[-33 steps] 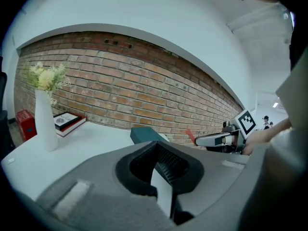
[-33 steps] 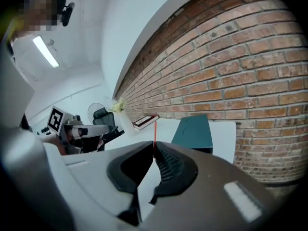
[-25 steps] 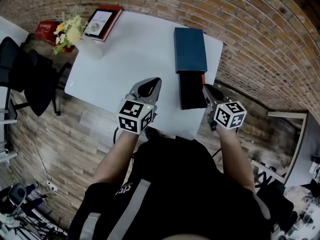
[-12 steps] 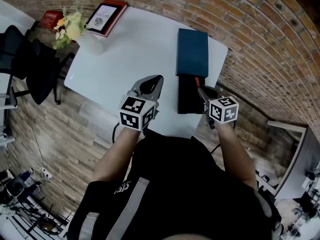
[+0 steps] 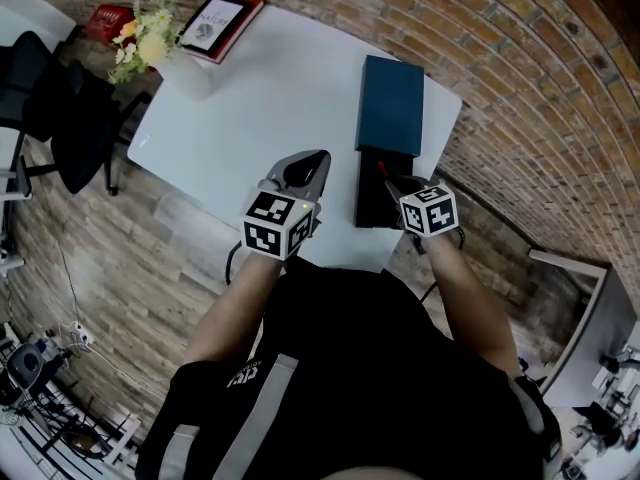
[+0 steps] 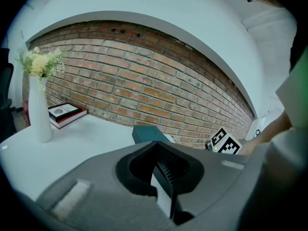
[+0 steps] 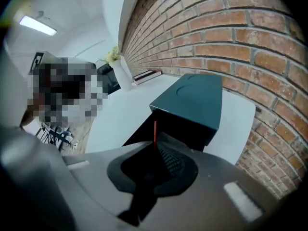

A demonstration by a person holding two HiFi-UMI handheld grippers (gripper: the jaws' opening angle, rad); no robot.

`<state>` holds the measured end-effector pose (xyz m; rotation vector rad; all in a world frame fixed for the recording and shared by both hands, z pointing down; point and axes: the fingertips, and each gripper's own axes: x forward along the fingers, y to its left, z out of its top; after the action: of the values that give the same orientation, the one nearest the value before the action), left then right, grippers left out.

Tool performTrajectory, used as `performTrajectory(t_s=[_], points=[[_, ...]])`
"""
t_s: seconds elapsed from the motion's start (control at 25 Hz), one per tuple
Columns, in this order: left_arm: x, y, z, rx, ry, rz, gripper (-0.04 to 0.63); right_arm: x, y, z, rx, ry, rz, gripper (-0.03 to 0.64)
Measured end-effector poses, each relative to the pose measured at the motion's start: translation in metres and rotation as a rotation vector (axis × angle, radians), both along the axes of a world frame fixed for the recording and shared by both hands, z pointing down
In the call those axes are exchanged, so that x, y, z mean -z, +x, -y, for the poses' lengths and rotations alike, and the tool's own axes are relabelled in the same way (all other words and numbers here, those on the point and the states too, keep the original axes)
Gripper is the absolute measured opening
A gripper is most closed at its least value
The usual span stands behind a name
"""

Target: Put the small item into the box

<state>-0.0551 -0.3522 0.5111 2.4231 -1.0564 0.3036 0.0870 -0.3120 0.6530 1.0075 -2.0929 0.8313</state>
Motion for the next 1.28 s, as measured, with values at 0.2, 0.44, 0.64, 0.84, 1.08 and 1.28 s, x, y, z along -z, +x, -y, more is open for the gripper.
performTrajectory(t_s=[0.2, 0.44, 0.64, 0.84, 1.08, 1.28], points=[[-0.002, -0.005, -0.007, 0.006, -0.005, -0.003, 0.006, -0.011, -0.008, -0.004, 0.051, -0.031, -0.055, 0.017], [-0.01, -0.014, -0.016, 0.013, -0.021, 0.004, 0.007, -0.023, -0.012, -0.008, 0.102, -0.069, -0.126, 0.017], [-0.009, -0.018, -0.023, 0.011, -0.023, 0.005, 0.006, -0.028, -0.014, -0.011, 0.131, -0.075, -0.188, 0.017], [-0.008, -0.023, -0.03, 0.013, -0.022, 0.005, 0.006, -0.036, -0.018, -0.015, 0.171, -0.097, -0.256, 0.017], [-0.006, -0.03, -0.042, 0.023, -0.009, 0.001, 0.006, -0.039, -0.017, -0.022, 0.185, -0.103, -0.332, 0.017], [-0.004, -0.033, -0.051, 0.018, -0.006, -0.003, 0.006, -0.04, -0.017, -0.022, 0.185, -0.091, -0.365, 0.018]])
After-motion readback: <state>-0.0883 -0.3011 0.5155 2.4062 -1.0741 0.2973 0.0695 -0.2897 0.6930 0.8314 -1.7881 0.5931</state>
